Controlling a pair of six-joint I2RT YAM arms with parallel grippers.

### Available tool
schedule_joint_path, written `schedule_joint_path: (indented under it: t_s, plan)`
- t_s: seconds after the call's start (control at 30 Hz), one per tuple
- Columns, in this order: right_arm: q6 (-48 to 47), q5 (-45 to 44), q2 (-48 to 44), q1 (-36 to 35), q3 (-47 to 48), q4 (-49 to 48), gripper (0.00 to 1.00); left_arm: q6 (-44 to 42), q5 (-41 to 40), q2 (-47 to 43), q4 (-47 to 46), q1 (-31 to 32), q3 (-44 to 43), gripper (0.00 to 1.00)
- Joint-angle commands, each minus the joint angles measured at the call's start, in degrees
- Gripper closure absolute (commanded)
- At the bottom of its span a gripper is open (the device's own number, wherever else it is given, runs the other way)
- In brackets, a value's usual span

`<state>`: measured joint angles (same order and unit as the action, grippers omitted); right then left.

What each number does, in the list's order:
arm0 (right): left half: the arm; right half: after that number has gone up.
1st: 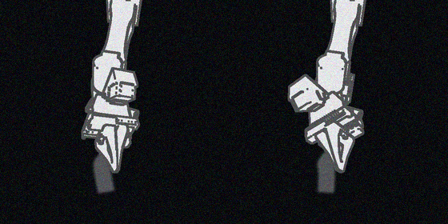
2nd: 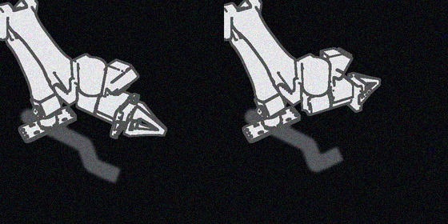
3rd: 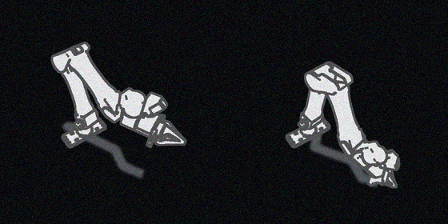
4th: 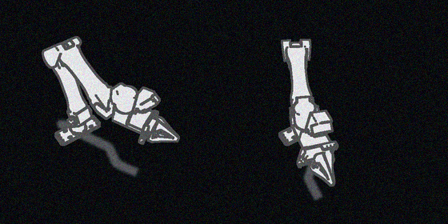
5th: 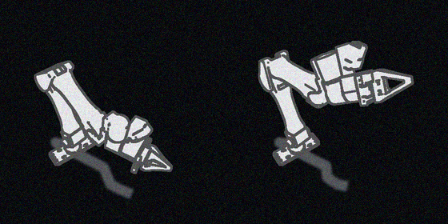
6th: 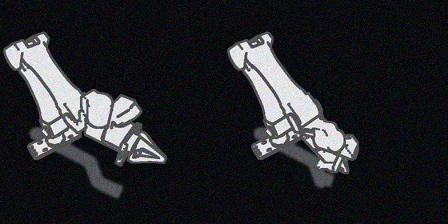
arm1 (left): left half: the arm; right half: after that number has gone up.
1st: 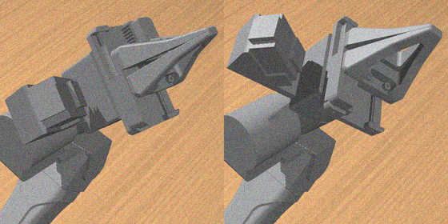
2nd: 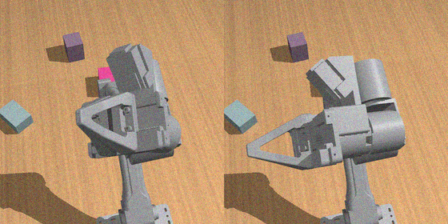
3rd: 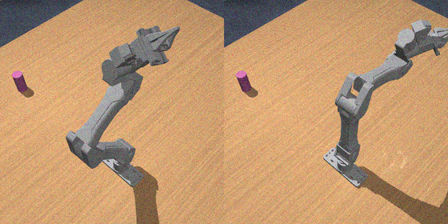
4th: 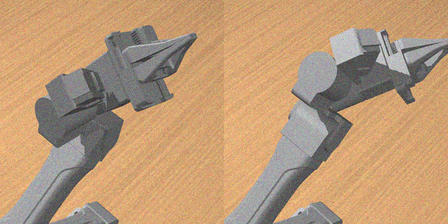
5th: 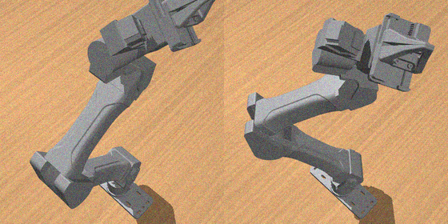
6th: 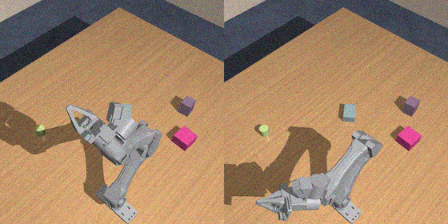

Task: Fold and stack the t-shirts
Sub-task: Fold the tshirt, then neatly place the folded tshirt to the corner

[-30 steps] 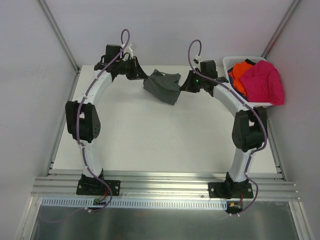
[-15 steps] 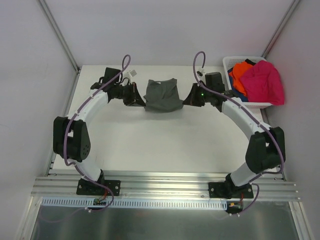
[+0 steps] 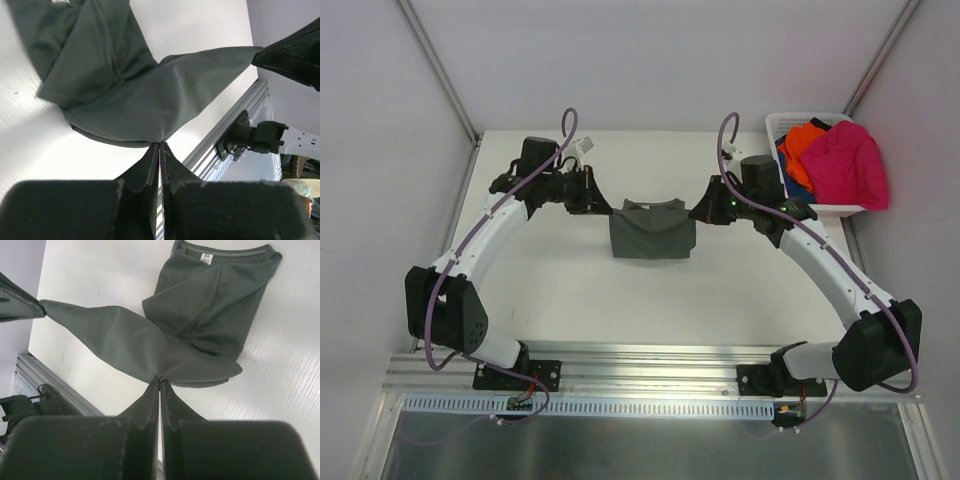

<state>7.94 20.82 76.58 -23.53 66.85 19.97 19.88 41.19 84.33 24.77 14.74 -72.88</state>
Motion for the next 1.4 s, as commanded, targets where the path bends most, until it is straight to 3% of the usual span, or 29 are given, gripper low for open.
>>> schedule_joint_path:
  t_s: [0.0,0.37,0.83,1.3,1.33,1.37]
  plan:
    - [-1.3,-0.3,-0.1,1.1,-0.2,-1.7,0.99,-2.3,-1.5,2.8,-0.4,-0.7,-4.9,1.0]
    - [-0.4,0.9,9.5,5.8,2.8,-6.0,0.99,-2.8,-0.9,15.9,-0.4,-1.4,-13.3,1.0]
    - [-0.7,1.5,34.6,6.6,28.4,-5.0,1.0,-2.1,-0.3,33.9,-0.4,-5.6,-28.7,1.0]
    - [-3.5,0.6,48.6,7.5,34.6,-6.3,0.99,-1.3,2.1,50.6,-0.5,-6.3,-41.7,1.0]
    - [-3.8,0.4,49.7,7.6,35.8,-6.3,0.95,-1.6,2.2,51.9,-0.5,-6.3,-42.4,0.93]
    - [-4.2,0.1,50.1,7.6,36.5,-6.3,0.79,-1.6,1.3,52.2,-0.4,-6.3,-43.4,0.5]
